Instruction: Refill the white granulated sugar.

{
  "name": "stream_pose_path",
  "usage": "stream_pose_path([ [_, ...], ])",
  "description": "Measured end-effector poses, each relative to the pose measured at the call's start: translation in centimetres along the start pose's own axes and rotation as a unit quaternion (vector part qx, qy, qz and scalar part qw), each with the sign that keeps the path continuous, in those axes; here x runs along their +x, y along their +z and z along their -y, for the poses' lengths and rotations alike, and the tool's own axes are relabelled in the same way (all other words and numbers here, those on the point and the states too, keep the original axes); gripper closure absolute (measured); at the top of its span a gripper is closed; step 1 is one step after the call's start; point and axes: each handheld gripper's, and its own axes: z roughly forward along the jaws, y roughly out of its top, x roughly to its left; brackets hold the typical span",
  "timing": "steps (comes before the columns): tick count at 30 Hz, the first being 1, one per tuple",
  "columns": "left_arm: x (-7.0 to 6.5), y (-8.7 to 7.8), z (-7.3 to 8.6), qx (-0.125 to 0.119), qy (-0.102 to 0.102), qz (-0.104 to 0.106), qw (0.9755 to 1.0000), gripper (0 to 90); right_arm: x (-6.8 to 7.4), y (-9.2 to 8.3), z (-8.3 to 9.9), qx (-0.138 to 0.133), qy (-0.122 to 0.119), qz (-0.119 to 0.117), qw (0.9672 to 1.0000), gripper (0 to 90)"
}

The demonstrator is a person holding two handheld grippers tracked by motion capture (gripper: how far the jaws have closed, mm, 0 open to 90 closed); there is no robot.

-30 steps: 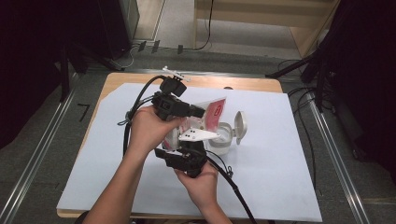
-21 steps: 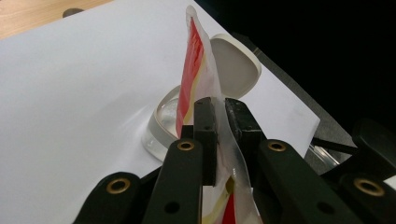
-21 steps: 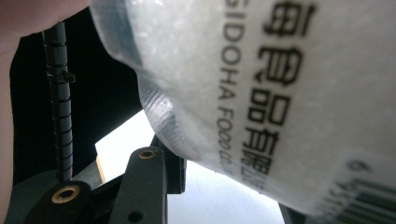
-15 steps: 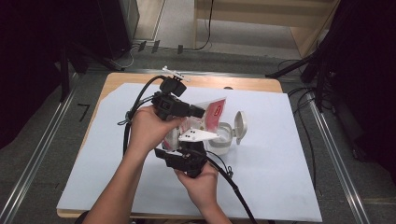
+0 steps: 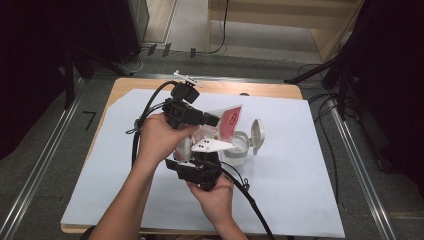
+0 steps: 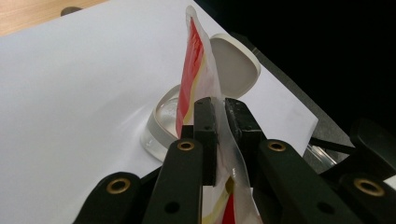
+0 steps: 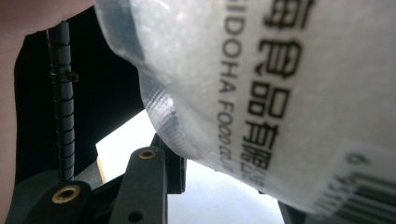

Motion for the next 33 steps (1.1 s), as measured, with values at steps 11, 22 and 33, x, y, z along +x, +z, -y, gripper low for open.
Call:
stream_pose_path([
  [11, 0.1, 0.0, 0.0, 0.0, 0.0, 0.001, 1.0, 84.9, 0.0, 0.0, 0.0, 0.0, -0.002, 0.001, 1.0, 63.9],
  [22, 0.5, 0.1, -0.7, 0.018, -0.01, 0.008, 0.9997, 86.1, 0.0, 0.1, -0.2, -0.008, 0.005, -0.001, 1.0, 63.8],
  [33, 0.2, 0.2, -1.0, 0.019, 0.002, 0.006, 0.9998, 85.4, -0.1, -0.1, -0.4, -0.009, 0.004, -0.003, 0.9999, 63.6],
])
